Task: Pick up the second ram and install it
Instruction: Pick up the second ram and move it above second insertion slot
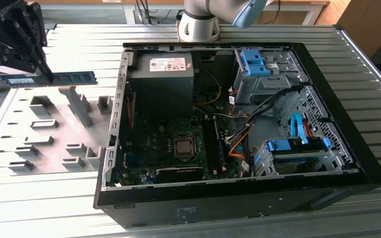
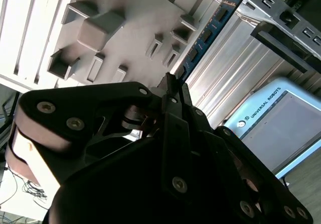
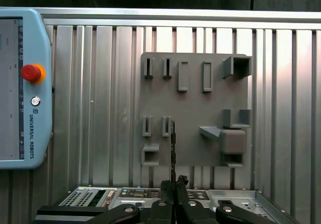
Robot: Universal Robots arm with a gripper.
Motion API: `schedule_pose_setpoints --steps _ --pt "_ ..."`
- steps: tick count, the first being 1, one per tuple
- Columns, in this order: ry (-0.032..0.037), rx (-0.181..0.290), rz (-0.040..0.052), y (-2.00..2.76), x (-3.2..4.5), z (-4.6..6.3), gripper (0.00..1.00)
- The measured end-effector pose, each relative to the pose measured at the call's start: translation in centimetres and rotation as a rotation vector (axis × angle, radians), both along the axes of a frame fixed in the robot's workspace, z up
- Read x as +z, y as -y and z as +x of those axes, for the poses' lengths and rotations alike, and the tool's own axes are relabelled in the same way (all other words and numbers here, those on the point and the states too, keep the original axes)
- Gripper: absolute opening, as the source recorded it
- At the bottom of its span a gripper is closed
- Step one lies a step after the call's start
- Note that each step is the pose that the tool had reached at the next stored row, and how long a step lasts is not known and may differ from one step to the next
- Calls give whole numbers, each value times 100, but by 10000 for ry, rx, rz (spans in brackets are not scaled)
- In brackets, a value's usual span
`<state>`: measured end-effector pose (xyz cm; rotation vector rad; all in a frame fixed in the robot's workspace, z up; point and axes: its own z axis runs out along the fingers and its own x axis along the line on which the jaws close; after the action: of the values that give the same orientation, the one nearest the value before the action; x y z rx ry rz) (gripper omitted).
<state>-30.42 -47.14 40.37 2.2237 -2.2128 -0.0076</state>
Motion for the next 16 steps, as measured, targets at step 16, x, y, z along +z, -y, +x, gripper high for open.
schedule_pose_setpoints --steps 16 --pt "0 0 0 0 0 158 14"
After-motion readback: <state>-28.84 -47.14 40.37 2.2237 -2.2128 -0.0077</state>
